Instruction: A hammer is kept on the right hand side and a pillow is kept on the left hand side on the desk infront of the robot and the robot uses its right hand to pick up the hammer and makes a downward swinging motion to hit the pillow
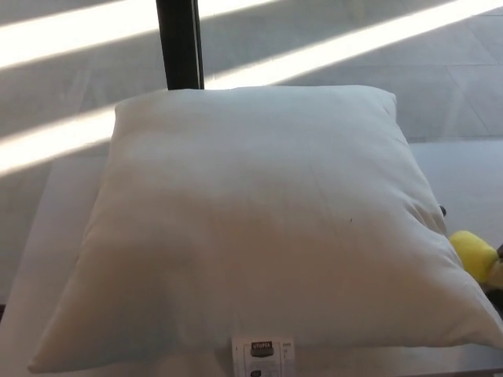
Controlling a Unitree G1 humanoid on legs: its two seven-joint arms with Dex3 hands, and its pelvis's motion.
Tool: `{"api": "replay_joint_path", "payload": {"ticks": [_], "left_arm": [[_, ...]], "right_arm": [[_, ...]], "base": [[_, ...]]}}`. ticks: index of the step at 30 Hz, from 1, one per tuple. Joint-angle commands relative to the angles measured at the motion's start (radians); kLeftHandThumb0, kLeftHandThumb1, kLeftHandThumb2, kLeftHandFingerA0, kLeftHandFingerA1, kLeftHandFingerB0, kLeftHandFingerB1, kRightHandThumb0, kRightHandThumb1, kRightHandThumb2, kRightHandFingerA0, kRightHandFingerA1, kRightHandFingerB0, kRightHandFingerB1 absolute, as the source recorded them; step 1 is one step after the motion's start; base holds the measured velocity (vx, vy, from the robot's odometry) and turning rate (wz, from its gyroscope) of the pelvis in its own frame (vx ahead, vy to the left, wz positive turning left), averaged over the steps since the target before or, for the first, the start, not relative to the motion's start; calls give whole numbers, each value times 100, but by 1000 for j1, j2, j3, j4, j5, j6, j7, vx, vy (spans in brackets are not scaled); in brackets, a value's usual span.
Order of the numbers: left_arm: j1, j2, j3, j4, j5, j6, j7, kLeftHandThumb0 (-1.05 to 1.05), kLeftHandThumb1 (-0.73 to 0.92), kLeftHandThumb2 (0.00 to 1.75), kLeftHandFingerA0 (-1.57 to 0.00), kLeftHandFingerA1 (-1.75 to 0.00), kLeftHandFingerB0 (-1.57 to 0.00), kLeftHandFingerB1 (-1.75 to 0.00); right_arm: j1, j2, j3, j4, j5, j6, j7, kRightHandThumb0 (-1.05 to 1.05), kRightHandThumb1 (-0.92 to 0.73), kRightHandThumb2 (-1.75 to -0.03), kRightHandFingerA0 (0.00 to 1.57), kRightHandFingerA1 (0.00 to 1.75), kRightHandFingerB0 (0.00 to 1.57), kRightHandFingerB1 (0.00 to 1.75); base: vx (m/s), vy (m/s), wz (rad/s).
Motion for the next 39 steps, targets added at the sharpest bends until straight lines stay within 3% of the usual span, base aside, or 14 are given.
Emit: {"api": "replay_joint_path", "payload": {"ticks": [1,4,6,7,8,11,17,20,24,26,33,37,38,39], "left_arm": [[2,18,8,3,-2,-7,-13,-58,62,59,-78,-64,-72,-50],[5,15,14,2,-6,-8,-8,-56,61,59,-80,-64,-73,-51],[5,15,14,2,-4,-11,-7,-57,62,59,-81,-63,-74,-51],[2,14,13,2,-1,-12,-7,-57,62,59,-81,-63,-74,-51],[2,14,10,1,1,-11,-9,-57,62,59,-81,-66,-76,-51],[4,16,15,3,-3,-14,-13,-57,63,59,-79,-64,-74,-51],[5,15,22,4,-8,-12,-13,-60,61,59,-80,-67,-71,-50],[3,14,26,3,-9,-8,-13,-59,62,59,-81,-66,-72,-50],[10,12,36,3,-11,-12,-16,-58,62,59,-80,-65,-70,-50],[10,12,36,1,-7,-9,-11,-58,62,59,-79,-65,-69,-50],[21,14,55,3,-19,-11,-22,-58,61,59,-78,-62,-70,-49],[39,19,55,3,-13,-19,-24,-58,63,59,-77,-65,-73,-52],[46,21,61,4,-18,-19,-25,-57,62,59,-79,-65,-73,-52],[48,20,67,4,-22,-17,-24,-57,62,59,-79,-65,-73,-52]], "right_arm": [[-31,16,-131,-18,162,-4,141,-27,-70,-93,78,155,73,94],[-56,-4,-166,-44,163,15,174,-27,-67,-94,83,172,70,126],[-61,-9,-179,-54,157,24,187,-28,-65,-95,85,173,72,130],[-65,-14,-186,-63,154,32,194,-28,-65,-95,85,173,72,130],[-78,-26,-198,-72,160,61,219,-29,-67,-91,80,151,74,106],[-90,-44,-216,-71,157,68,233,-26,-69,-87,83,167,70,116],[-75,-75,-260,-119,177,99,261,-29,-58,-108,84,166,74,127],[-61,-83,-279,-131,184,98,257,-27,-62,-102,82,170,71,139],[-45,-85,-292,-156,181,113,258,-27,-62,-100,82,167,72,137],[-44,-85,-287,-154,170,122,244,-28,-62,-99,82,163,74,115],[-13,-85,-317,-171,192,107,235,-29,-60,-102,83,166,75,114],[-2,-57,-374,-212,242,135,233,-27,-58,-105,89,175,72,140],[1,-46,-382,-214,250,124,231,-29,-52,-113,118,136,93,117],[4,-39,-397,-218,263,108,228,-29,-52,-113,118,136,93,117]], "base": [[0,0,0],[0,0,0],[0,0,0],[0,0,0],[0,0,0],[0,0,0],[0,0,0],[0,0,0],[0,0,0],[0,0,0],[0,0,0],[0,0,0],[0,0,0],[0,0,0]]}}
